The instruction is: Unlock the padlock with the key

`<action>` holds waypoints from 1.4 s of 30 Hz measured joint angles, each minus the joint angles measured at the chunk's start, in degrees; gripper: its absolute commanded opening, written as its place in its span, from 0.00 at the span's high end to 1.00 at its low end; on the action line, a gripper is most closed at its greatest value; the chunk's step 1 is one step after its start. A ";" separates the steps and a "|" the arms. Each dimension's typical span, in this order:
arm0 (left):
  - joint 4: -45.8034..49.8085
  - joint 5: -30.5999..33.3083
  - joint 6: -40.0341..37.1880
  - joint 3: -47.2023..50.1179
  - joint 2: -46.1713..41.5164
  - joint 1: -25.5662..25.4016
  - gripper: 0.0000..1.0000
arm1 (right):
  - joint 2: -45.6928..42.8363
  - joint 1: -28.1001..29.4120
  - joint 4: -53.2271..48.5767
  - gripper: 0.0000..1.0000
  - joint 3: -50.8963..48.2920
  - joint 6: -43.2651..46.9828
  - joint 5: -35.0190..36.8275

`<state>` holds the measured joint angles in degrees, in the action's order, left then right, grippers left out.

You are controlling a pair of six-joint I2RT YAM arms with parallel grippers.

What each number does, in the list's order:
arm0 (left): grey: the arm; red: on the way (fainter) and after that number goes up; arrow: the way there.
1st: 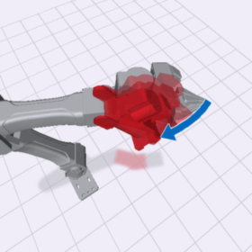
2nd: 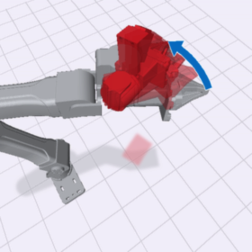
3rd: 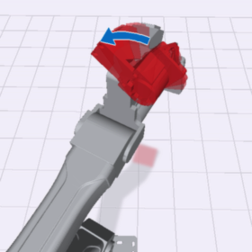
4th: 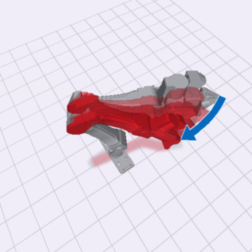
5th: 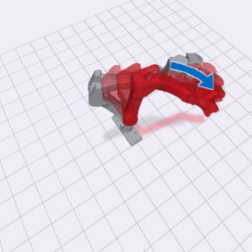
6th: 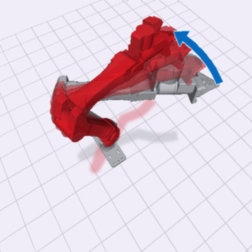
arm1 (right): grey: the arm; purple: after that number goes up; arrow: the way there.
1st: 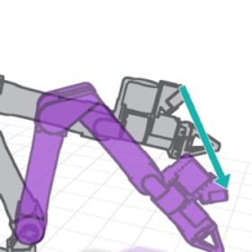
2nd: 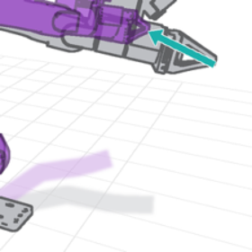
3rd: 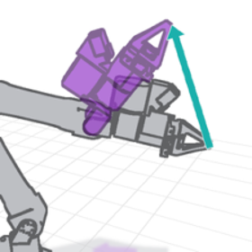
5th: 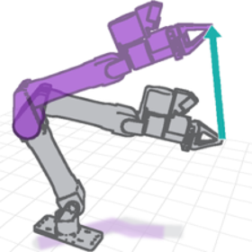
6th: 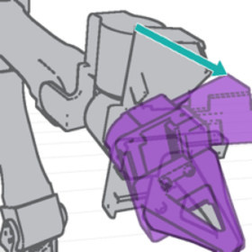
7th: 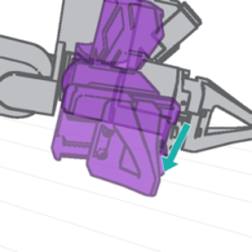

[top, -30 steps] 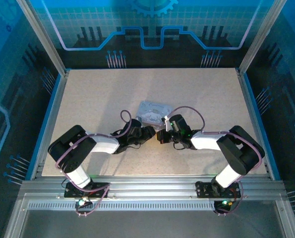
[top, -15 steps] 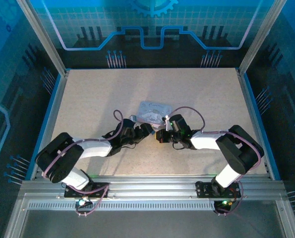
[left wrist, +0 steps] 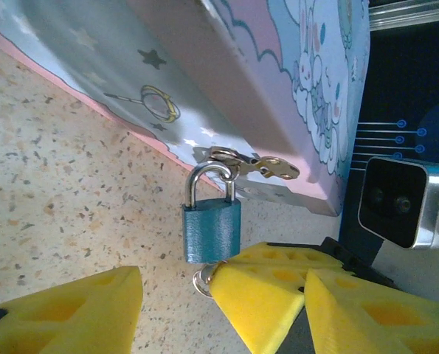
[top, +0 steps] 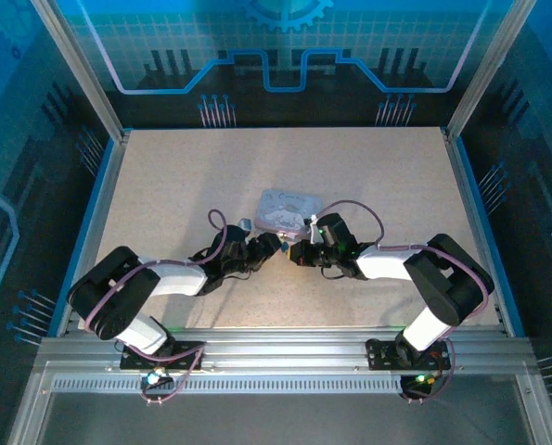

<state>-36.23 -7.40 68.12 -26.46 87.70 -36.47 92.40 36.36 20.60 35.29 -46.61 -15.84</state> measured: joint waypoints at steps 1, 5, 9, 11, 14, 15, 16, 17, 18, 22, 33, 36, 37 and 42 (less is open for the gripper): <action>-0.13 -0.04 0.17 0.00 0.07 0.00 0.41 | 0.00 -0.02 0.13 1.00 0.00 -0.48 -0.13; -0.33 -0.42 0.66 0.00 0.44 0.00 0.43 | 0.00 -0.04 0.98 1.00 -0.04 -2.38 -1.07; -1.44 -0.63 1.03 0.00 1.60 0.00 0.44 | 0.46 -0.07 1.95 1.00 -0.09 -4.20 -1.92; -2.23 -0.90 1.25 0.00 2.32 0.00 0.45 | 0.79 -0.07 2.40 1.00 -0.13 -5.09 -2.45; -3.63 -1.18 2.05 0.00 3.61 0.00 0.46 | 1.18 -0.13 3.28 1.00 -0.33 -6.19 -2.99; -3.96 -1.27 2.16 0.00 4.04 0.00 0.46 | 1.29 -0.17 3.48 1.00 -0.37 -6.43 -3.19; -4.22 -1.31 2.32 0.00 4.35 0.00 0.46 | 1.38 -0.26 3.58 1.00 -0.37 -6.62 -3.34; -4.42 -1.31 2.43 0.00 4.52 0.00 0.47 | 1.44 -0.35 3.69 1.00 -0.37 -6.97 -3.61; -4.72 -1.40 2.47 0.00 4.74 0.00 0.47 | 1.49 -0.44 3.85 1.00 -0.37 -7.23 -3.82; -5.88 -1.46 2.51 0.00 5.40 0.00 0.48 | 1.60 -0.57 4.15 1.00 -0.37 -7.78 -4.22; -8.68 -1.46 3.87 0.00 8.17 0.00 0.54 | 1.92 -0.81 5.20 1.00 -0.37 -8.98 -4.87; -9.64 -1.46 4.09 0.00 8.63 0.00 0.55 | 2.10 -0.81 5.64 1.00 -0.37 -9.20 -5.05; -9.94 -1.46 4.22 0.00 8.76 0.00 0.56 | 2.12 -0.81 5.75 1.00 -0.37 -9.33 -5.14; -10.71 -1.46 4.52 0.00 9.07 0.00 0.58 | 2.14 -0.81 6.12 1.00 -0.37 -10.08 -5.31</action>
<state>-46.94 -8.86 72.64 -26.46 96.77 -36.47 94.54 35.55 26.72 34.92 -56.69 -21.15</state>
